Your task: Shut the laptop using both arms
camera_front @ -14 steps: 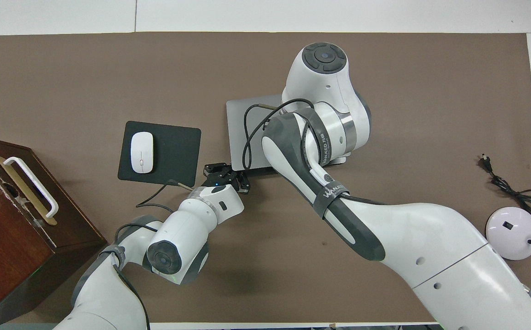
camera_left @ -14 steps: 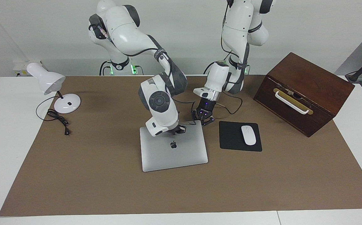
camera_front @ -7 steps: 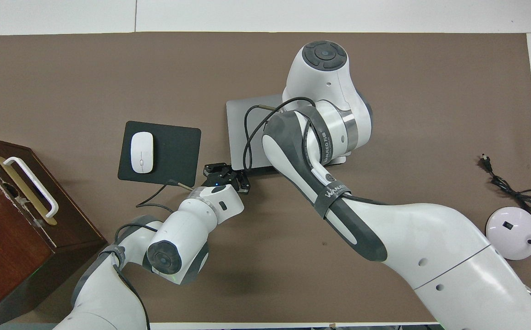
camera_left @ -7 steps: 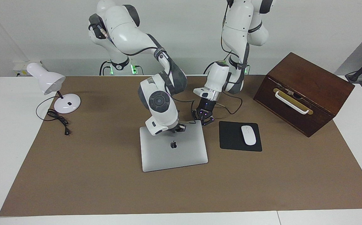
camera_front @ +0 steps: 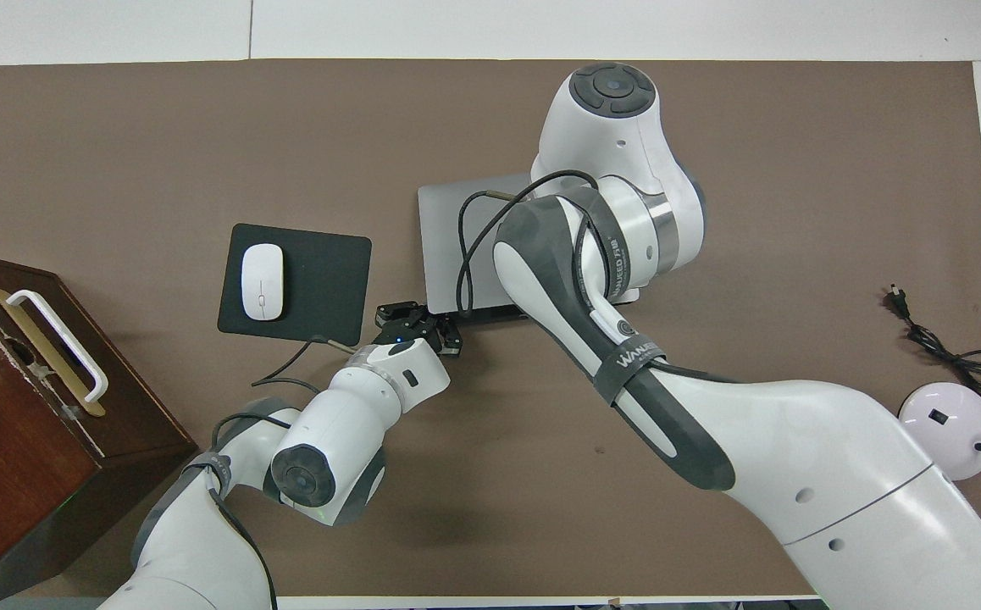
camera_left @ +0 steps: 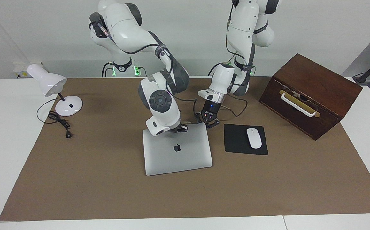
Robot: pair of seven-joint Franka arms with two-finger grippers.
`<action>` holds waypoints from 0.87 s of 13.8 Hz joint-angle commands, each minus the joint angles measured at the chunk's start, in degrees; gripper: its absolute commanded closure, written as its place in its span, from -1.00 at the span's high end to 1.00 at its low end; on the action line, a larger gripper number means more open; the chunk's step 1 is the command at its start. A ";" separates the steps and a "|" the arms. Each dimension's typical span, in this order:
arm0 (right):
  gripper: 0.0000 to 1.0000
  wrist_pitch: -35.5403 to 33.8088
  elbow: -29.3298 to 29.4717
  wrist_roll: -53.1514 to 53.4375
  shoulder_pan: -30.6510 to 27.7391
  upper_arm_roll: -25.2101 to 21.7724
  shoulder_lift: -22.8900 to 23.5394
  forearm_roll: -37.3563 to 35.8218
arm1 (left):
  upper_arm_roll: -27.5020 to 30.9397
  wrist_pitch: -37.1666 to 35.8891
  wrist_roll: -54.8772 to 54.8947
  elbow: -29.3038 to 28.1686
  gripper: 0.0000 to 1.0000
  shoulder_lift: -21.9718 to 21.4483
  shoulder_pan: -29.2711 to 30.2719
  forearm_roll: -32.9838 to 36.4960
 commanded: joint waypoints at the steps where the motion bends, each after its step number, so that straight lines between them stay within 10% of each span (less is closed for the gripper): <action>1: -1.00 -1.49 -0.21 0.03 -1.19 -0.01 -2.19 1.22 | 0.55 -0.85 -1.71 0.47 -1.00 5.66 -0.61 -0.62; 12: -1.00 -5.70 -0.21 -7.52 -6.64 -0.71 -9.75 -5.90 | 0.55 -4.80 -4.97 -1.98 -1.00 -0.04 -0.52 -0.62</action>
